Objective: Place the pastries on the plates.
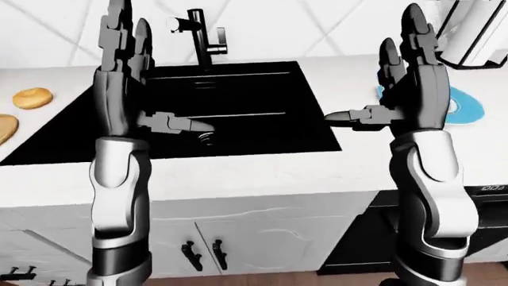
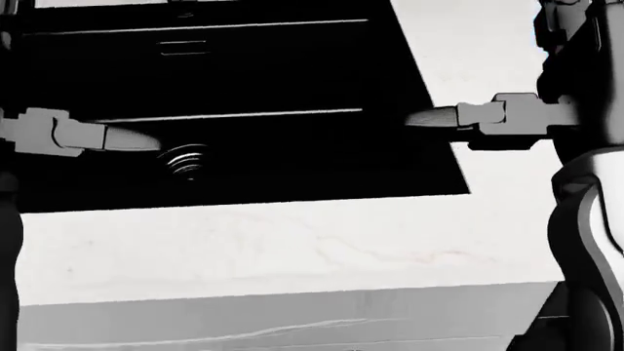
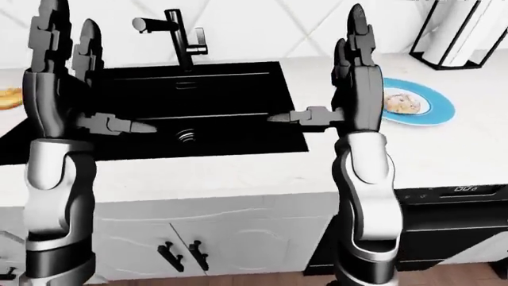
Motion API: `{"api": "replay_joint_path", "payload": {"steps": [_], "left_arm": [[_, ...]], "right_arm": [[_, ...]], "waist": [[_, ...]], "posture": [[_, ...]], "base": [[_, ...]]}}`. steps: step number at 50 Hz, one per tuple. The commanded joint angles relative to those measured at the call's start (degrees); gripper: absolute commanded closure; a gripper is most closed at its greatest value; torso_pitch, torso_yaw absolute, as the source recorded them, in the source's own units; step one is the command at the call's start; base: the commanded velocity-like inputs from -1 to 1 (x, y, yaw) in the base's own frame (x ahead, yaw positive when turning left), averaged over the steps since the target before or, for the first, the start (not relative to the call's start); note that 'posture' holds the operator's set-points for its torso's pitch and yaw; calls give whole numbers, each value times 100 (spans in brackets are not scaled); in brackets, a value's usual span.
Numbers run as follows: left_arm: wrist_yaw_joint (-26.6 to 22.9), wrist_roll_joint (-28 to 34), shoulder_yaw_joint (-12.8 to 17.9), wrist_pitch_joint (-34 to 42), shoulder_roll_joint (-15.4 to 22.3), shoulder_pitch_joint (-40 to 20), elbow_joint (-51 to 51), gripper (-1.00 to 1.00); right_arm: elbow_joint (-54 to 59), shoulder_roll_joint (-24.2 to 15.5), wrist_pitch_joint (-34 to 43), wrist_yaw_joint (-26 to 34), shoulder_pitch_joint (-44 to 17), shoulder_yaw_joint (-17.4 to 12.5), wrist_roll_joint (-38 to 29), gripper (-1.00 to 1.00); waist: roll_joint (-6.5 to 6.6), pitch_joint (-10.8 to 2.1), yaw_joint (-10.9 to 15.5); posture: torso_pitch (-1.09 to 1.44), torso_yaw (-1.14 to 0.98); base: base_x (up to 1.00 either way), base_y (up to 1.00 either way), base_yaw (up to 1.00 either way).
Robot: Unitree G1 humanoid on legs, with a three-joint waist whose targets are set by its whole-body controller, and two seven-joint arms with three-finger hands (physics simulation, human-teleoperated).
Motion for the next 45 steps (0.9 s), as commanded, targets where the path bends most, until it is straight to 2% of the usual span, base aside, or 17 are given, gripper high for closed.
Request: {"api": "replay_joint_path", "payload": {"steps": [1,2,3,7,9,10,14,17,18,19,26,34,37,39,40,41,45], "left_arm": [[52,14,182,-83,94,-63,-109,-100],[49,14,182,-69,99,-71,-116,-100],[52,18,184,-69,100,-77,-116,-100],[48,38,178,-78,103,-106,-102,-100],[50,62,177,-103,106,-115,-58,-100],[38,64,174,-99,108,-102,-77,-100],[37,49,198,-86,117,-90,-103,-100],[48,50,188,-67,105,-71,-135,-100],[38,62,173,-67,100,-62,-142,-100],[43,62,169,-67,90,-72,-141,-100],[37,119,148,-108,62,-59,-105,-100],[46,108,190,-90,110,-100,-123,-100],[50,127,201,-116,121,-74,-110,-100],[41,119,199,-116,120,-54,-125,-100],[34,117,199,-125,116,-44,-118,-100],[38,126,198,-134,114,-43,-111,-100],[36,123,226,-134,136,-43,-115,-100]], "right_arm": [[-86,-37,-109,37,-173,123,27,-100],[-80,-35,-108,32,-176,112,29,-100],[-84,-33,-116,28,-167,118,21,-100],[-72,-49,-76,15,-201,132,-30,-100],[-78,-50,-54,26,-209,134,-35,-100],[-63,-76,-5,26,-216,169,-116,-100],[-76,-37,-1,74,-200,126,-114,-100],[-129,-38,7,66,-174,105,-96,-100],[-153,-35,-5,70,-156,96,-76,-100],[-164,-37,-13,69,-138,88,-66,-100],[-112,-19,-133,58,-95,96,-14,-100],[-129,-15,-158,42,-64,94,31,-100],[-117,-20,-166,37,-70,102,28,-100],[-114,-12,-184,47,-64,110,32,-100],[-120,-2,-184,49,-67,105,54,-100],[-120,-9,-193,61,-60,120,46,-100],[-149,-11,-171,76,-62,117,46,-100]], "waist": [[84,-16,72],[389,-120,84],[436,-299,150],[21,-184,188],[-579,106,153],[-886,86,44],[-336,-193,35],[229,-193,78],[29,-143,147],[151,-126,109],[-547,-110,157],[-410,-169,78],[-123,-117,51],[356,-243,45],[357,-348,7],[187,-188,108],[-58,-128,86]], "posture": [[0,0],[0,0],[0,0],[0,0],[0,0],[0,0],[0,0],[0,0],[0,0],[0,0],[0,0],[0,0],[0,0],[0,0],[0,0],[0,0],[0,0]], "base": [[0,0,95],[0,0,95],[0,0,94],[0,23,70],[0,93,0],[0,73,0],[0,24,0],[0,22,0],[0,23,0],[0,41,0],[0,48,0],[0,48,0],[0,48,0],[0,48,0],[1,48,0],[3,48,0],[8,48,0]]}}
